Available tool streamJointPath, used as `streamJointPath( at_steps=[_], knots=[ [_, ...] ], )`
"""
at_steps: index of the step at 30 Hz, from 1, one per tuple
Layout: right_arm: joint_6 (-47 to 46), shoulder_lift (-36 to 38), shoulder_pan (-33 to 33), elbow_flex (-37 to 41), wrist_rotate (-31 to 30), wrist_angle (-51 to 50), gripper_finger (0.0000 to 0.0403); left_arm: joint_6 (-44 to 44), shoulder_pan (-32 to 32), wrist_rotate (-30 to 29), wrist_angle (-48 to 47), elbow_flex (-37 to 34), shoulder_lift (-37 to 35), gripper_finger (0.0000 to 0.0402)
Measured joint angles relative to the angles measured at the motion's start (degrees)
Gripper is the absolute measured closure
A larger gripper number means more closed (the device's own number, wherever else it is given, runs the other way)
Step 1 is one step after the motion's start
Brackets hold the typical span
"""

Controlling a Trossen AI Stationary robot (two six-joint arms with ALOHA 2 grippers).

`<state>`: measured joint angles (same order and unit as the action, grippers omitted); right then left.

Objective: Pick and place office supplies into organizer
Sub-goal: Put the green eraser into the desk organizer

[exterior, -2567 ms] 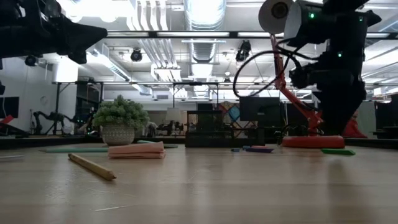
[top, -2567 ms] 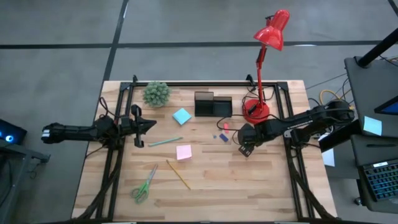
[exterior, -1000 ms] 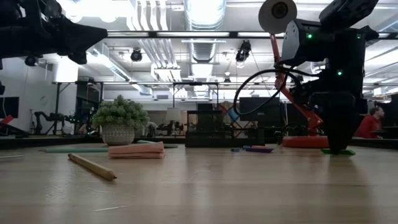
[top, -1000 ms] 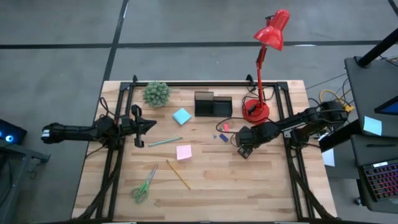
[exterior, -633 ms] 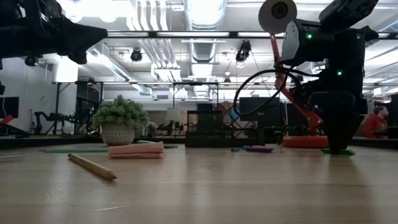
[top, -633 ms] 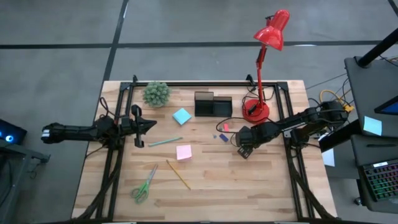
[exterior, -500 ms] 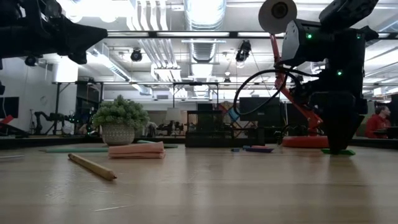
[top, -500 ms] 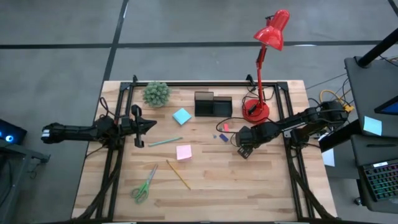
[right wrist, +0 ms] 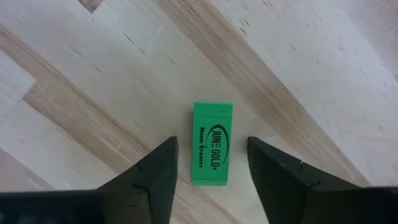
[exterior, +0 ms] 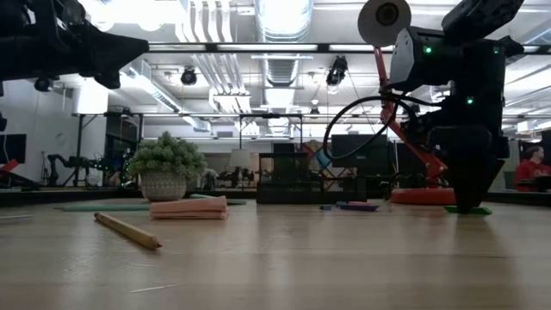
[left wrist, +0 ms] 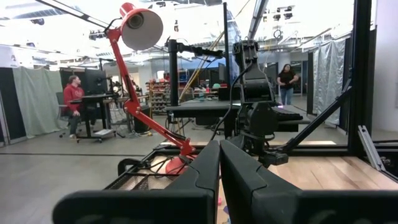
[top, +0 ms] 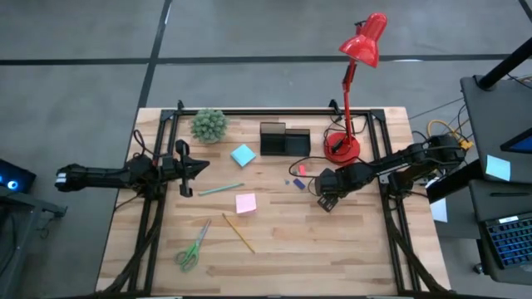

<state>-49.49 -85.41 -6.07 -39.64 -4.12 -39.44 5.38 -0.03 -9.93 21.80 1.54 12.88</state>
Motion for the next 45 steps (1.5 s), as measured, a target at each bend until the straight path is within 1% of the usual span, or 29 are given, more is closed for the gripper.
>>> streamJointPath(
  at_steps=[9, 18, 33, 45],
  knots=[
    [0.1, 0.0, 0.0, 0.0, 0.2, -0.1, 0.0294, 0.0, 0.0, 0.0, 0.0, 0.0, 0.0, 0.0402],
    [0.6, 0.0, 0.0, 0.0, 0.2, -0.2, 0.0332, 0.0, 0.0, 0.0, 0.0, 0.0, 0.0, 0.0402],
    [0.7, 0.4, 0.0, 0.0, 0.2, -0.3, 0.0339, 0.0, 0.0, 0.0, 0.0, 0.0, 0.0, 0.0402],
    [2.9, 0.5, 0.0, -1.0, 0.5, -0.9, 0.0340, 0.0, 0.0, 0.0, 0.0, 0.0, 0.0, 0.0402]
  ],
)
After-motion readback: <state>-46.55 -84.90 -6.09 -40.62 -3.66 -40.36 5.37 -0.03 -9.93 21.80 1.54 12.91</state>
